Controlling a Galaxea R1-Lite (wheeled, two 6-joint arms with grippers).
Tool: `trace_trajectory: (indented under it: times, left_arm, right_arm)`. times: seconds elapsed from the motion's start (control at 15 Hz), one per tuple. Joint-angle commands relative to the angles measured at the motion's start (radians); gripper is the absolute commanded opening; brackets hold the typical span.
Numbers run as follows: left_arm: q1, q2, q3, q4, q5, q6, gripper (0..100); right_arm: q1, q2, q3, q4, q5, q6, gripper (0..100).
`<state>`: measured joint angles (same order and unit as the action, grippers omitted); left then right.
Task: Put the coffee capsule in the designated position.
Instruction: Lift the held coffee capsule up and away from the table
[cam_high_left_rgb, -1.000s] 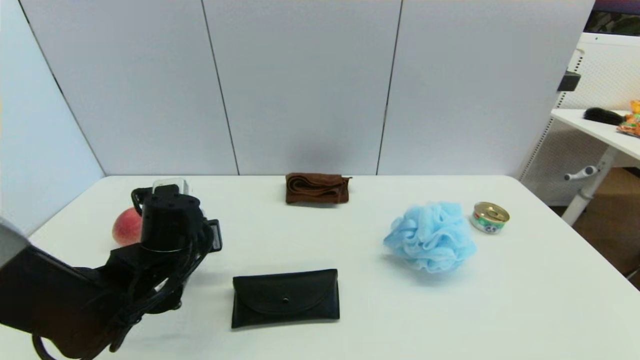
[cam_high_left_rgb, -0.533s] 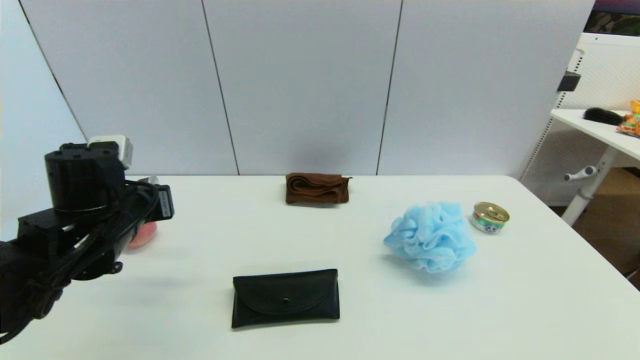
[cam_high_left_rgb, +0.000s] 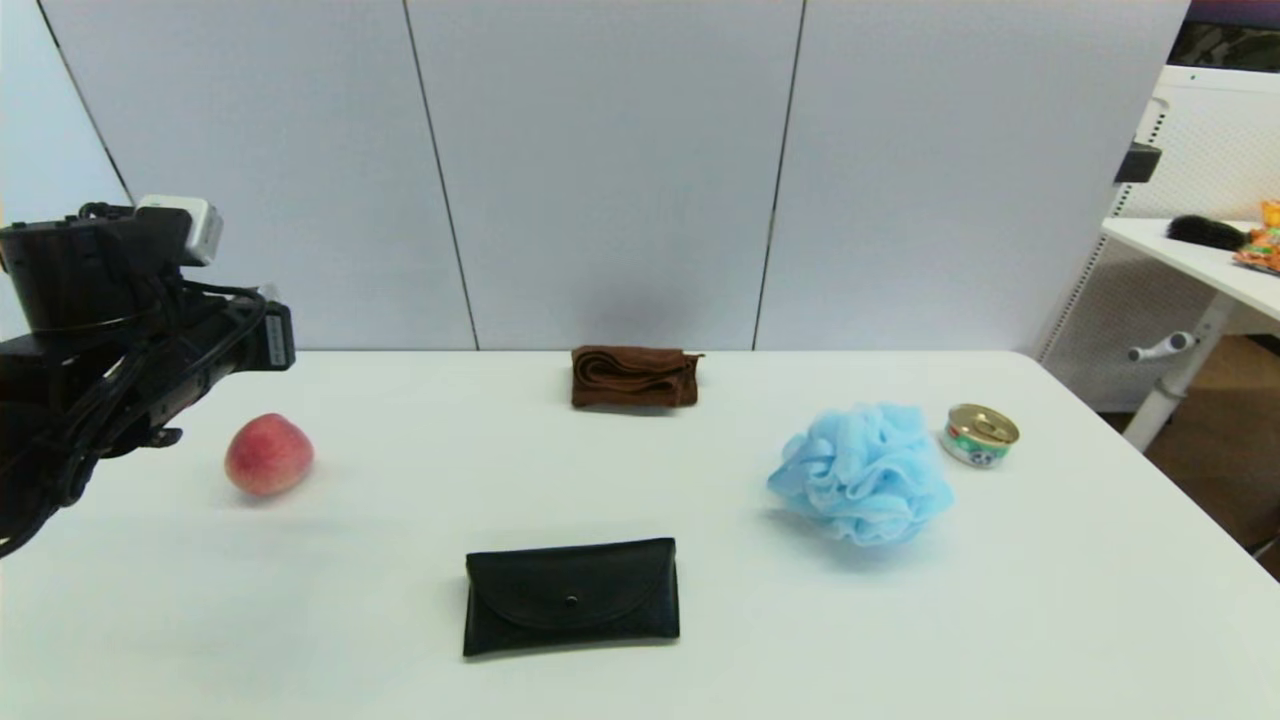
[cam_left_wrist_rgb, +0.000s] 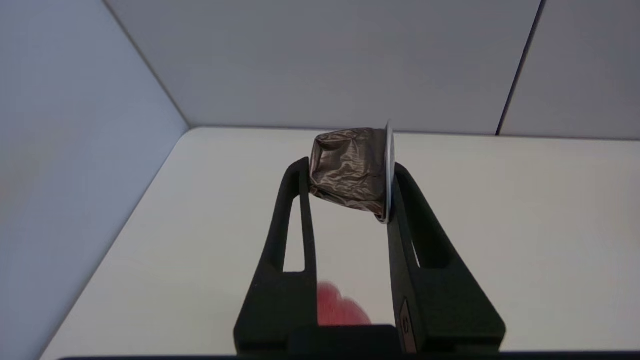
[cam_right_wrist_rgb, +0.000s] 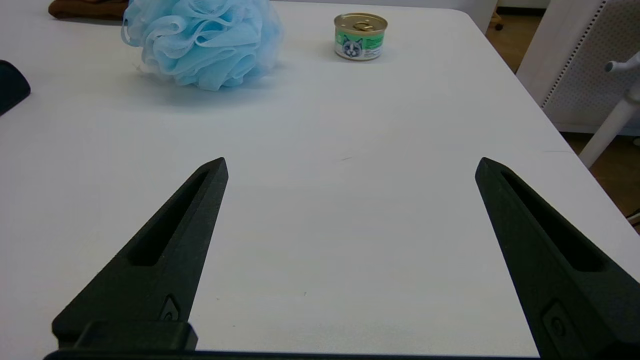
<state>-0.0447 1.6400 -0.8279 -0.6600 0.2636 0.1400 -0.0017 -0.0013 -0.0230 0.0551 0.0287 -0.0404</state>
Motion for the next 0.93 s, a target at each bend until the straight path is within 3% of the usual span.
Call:
trace_trajectory:
  times: [0.07, 0.33, 0.93]
  left_arm:
    - [0.075, 0.156, -0.169, 0.063, -0.138, 0.078, 0]
    - [0.111, 0.268, -0.327, 0.186, -0.233, 0.081, 0]
    - [0.18, 0.351, -0.369, 0.278, -0.238, 0.075, 0]
  right_arm:
    - [0.0, 0.001, 0.0, -0.001, 0.0, -0.001, 100]
    - [0.0, 0.001, 0.0, 0.0, 0.0, -0.001, 100]
    - [0.0, 0.001, 0.0, 0.0, 0.0, -0.001, 100]
